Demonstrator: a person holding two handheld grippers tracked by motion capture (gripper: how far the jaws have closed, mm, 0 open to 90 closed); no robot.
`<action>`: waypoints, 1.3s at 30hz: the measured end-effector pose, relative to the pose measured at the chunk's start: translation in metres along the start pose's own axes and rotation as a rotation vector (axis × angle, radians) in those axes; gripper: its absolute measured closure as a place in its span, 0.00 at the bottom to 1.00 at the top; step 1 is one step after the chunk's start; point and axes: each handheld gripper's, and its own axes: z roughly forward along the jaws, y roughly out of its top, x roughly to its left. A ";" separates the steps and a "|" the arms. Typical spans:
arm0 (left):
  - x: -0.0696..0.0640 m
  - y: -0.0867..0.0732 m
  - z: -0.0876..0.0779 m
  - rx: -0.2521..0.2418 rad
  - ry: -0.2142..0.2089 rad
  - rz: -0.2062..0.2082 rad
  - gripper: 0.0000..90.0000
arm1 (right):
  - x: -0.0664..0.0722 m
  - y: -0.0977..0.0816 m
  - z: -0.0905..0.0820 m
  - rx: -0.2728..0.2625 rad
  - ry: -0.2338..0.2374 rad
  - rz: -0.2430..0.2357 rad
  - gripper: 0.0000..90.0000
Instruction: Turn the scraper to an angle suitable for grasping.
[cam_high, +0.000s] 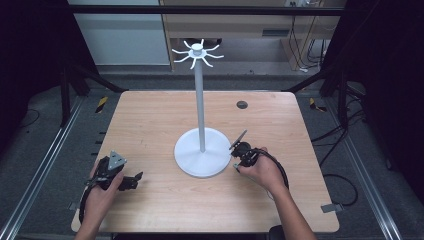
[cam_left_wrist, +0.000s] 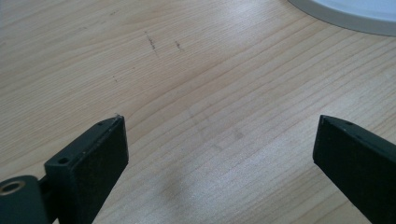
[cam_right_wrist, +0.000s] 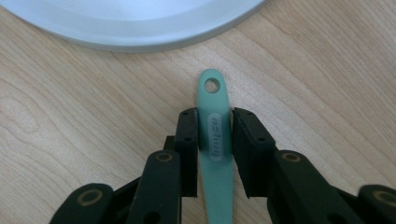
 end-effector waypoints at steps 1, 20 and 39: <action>0.000 0.000 0.000 0.000 0.001 0.001 0.03 | 0.000 0.000 0.000 0.000 0.000 0.000 0.81; 0.001 0.000 -0.001 0.000 0.003 -0.003 0.03 | -0.020 -0.023 -0.053 -0.237 0.020 0.123 0.83; 0.002 -0.001 -0.001 0.001 0.006 -0.007 0.03 | -0.039 -0.045 -0.101 -0.427 0.000 0.192 0.83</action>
